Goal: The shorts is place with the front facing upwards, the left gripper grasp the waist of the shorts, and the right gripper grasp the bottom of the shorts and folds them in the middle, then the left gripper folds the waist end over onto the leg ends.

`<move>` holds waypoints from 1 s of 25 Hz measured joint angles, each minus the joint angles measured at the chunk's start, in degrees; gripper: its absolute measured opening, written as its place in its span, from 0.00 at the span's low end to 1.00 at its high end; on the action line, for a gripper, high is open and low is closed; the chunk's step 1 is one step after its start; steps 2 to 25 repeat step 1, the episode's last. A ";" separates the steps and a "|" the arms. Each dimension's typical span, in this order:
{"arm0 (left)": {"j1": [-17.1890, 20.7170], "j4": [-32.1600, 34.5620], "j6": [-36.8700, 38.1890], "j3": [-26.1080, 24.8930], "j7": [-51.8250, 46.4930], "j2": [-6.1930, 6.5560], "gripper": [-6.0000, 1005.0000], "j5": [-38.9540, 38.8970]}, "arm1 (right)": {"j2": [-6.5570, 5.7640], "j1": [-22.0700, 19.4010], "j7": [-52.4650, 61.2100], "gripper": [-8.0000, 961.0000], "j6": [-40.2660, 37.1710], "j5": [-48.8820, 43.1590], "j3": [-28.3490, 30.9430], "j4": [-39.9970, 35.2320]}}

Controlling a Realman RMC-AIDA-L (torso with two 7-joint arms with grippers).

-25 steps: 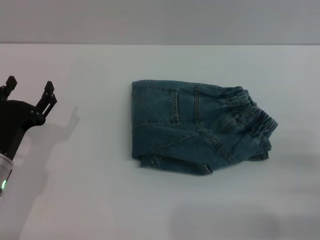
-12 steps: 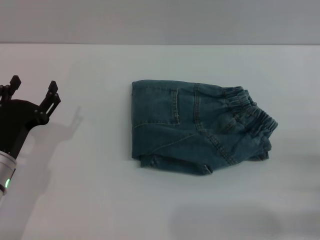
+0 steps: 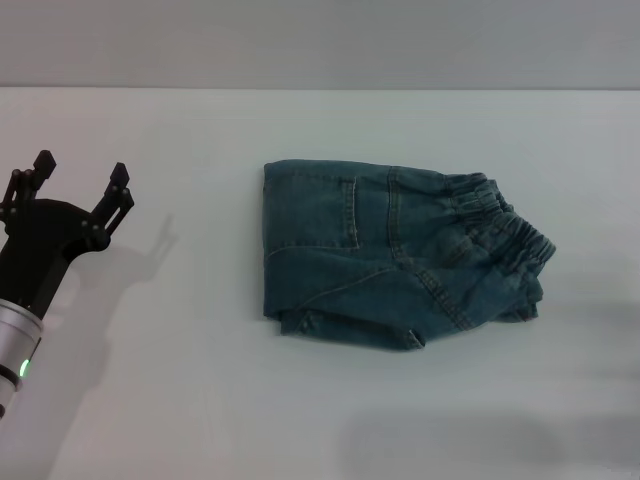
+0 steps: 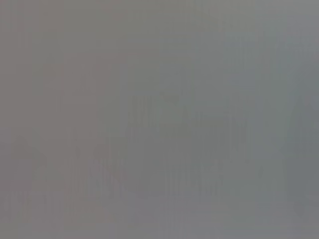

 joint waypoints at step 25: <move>0.00 0.00 0.00 0.04 0.00 0.00 0.86 0.00 | 0.00 0.22 0.02 0.83 -0.31 -0.02 -0.21 -0.39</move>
